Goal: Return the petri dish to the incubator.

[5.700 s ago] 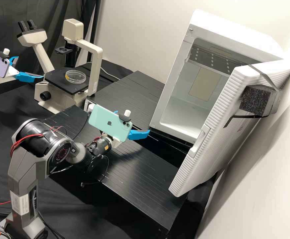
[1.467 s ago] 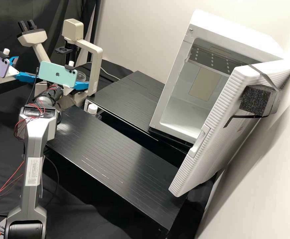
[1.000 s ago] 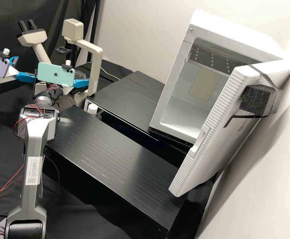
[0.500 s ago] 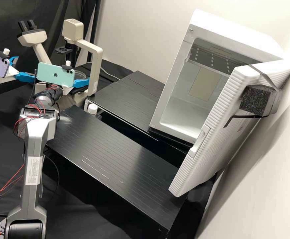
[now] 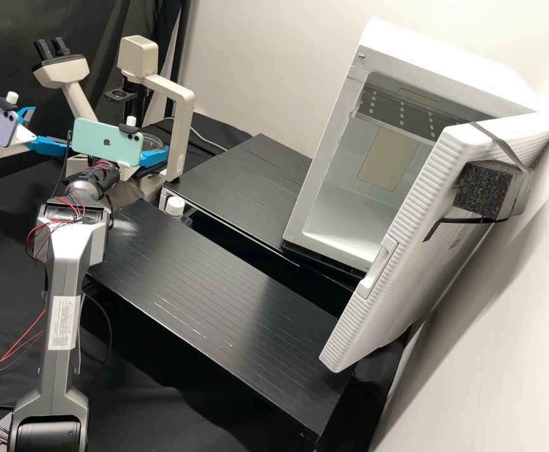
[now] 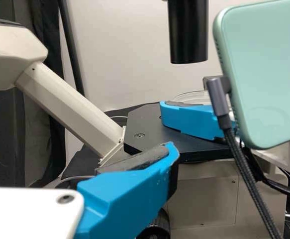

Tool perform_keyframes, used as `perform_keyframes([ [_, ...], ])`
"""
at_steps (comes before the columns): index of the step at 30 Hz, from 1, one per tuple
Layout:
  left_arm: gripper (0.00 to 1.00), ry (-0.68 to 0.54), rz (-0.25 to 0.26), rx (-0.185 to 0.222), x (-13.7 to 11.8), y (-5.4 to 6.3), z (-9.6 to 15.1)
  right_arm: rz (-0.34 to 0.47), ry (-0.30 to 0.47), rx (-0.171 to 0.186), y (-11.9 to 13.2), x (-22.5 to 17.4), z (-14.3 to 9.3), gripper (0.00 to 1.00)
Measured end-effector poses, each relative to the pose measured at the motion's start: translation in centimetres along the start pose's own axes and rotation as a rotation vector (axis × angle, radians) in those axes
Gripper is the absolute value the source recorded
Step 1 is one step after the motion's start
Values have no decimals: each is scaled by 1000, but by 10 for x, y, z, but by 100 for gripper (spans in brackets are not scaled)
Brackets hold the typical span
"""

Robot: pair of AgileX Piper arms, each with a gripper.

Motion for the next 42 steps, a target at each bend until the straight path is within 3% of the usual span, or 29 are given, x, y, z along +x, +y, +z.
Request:
perform_keyframes([
  [17,100,0,0,0,0,0,0,2,7,13,5,-4,-1,0],
  [30,100,0,0,0,0,0,0,-27,151,80,39,-53,-12,0],
  [38,100,0,0,0,0,0,0,38,180,50,61,-104,0,0],
  [42,100,0,0,0,0,0,0,93,162,16,75,-139,23,0],
])
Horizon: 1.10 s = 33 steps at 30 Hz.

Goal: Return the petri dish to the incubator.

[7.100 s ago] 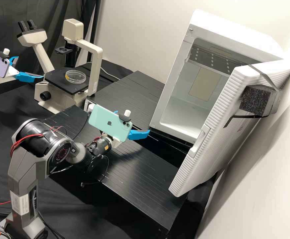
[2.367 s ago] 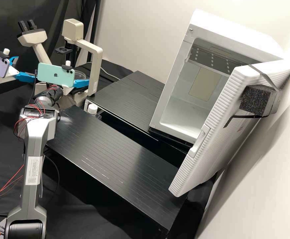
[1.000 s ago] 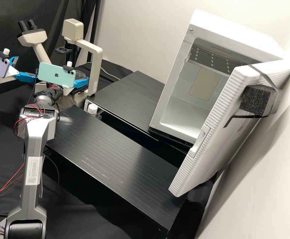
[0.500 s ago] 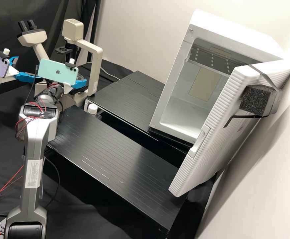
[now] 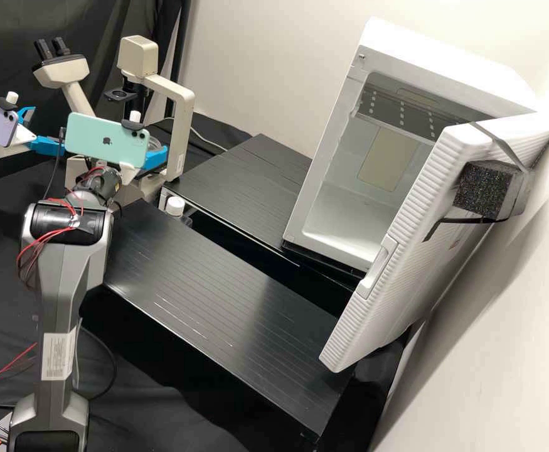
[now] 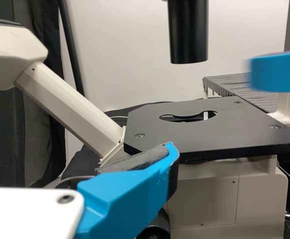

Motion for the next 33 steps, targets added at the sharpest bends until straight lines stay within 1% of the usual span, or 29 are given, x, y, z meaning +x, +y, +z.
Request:
perform_keyframes([
  [3,100,0,0,0,0,0,0,51,-26,-10,18,-23,17,0],
  [5,100,0,0,0,0,0,0,86,-40,-1,31,-41,30,0],
  [7,100,0,0,0,0,0,0,124,-57,23,46,-56,44,0],
  [11,100,0,0,0,0,0,0,220,-92,96,74,-87,68,0],
  [12,100,0,0,0,0,0,0,253,-114,115,81,-98,78,0],
  [15,100,0,0,0,0,0,0,326,-154,146,96,-114,95,0],
  [16,100,0,0,0,0,0,0,347,-165,148,100,-119,99,0],
  [24,100,0,0,0,0,0,0,505,-310,125,132,-141,140,0],
  [29,100,0,0,0,0,0,0,591,-388,113,156,-140,164,0],
  [31,100,0,0,0,0,0,0,632,-420,100,169,-137,175,0],
  [33,100,0,0,0,0,0,0,657,-435,91,178,-133,181,0],
])
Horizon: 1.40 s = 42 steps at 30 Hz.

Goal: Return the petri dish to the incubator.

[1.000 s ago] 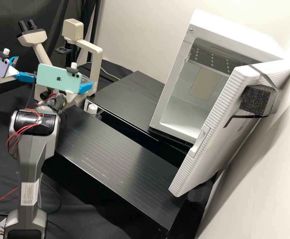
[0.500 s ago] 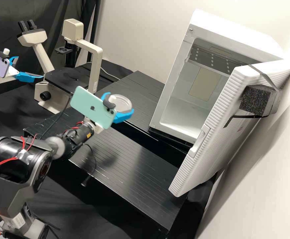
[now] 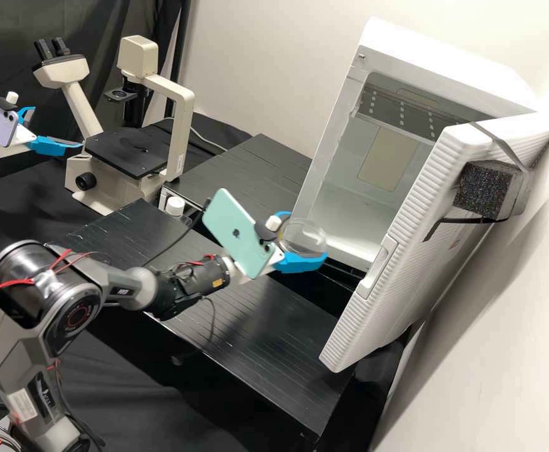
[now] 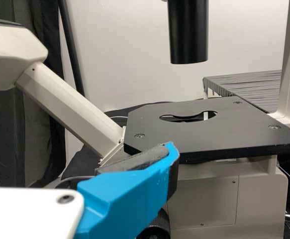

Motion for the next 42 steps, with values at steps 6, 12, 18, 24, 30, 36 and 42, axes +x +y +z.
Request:
perform_keyframes([
  [6,100,0,0,0,0,0,0,52,5,-46,2,40,-3,0],
  [12,100,0,0,0,0,0,0,26,-9,-115,-8,83,-11,0],
  [18,100,0,0,0,0,0,0,2,-76,-161,-16,115,-5,0],
  [24,100,0,0,0,0,0,0,10,-141,-164,-10,127,14,0],
  [30,100,0,0,0,0,0,0,32,-155,-149,-8,137,18,0],
  [36,100,0,0,0,0,0,0,-10,-149,-139,-16,158,16,0],
  [42,100,0,0,0,0,0,0,-61,-169,-171,-28,176,22,0],
])
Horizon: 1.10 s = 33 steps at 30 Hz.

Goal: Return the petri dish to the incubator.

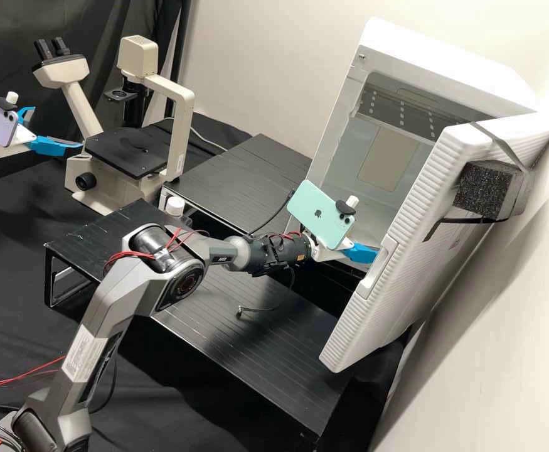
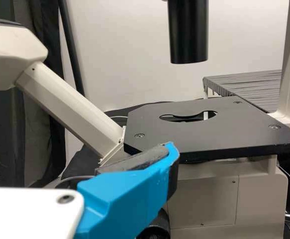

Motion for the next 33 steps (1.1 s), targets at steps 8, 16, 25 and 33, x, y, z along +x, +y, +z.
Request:
perform_keyframes([
  [8,100,0,0,0,0,0,0,21,-27,-27,-5,16,3,0],
  [16,100,0,0,0,0,0,0,-7,-47,14,-13,30,6,0],
  [25,100,0,0,0,0,0,0,-43,-32,60,-18,37,6,0],
  [33,100,0,0,0,0,0,0,-67,-19,78,-20,39,4,100],
])
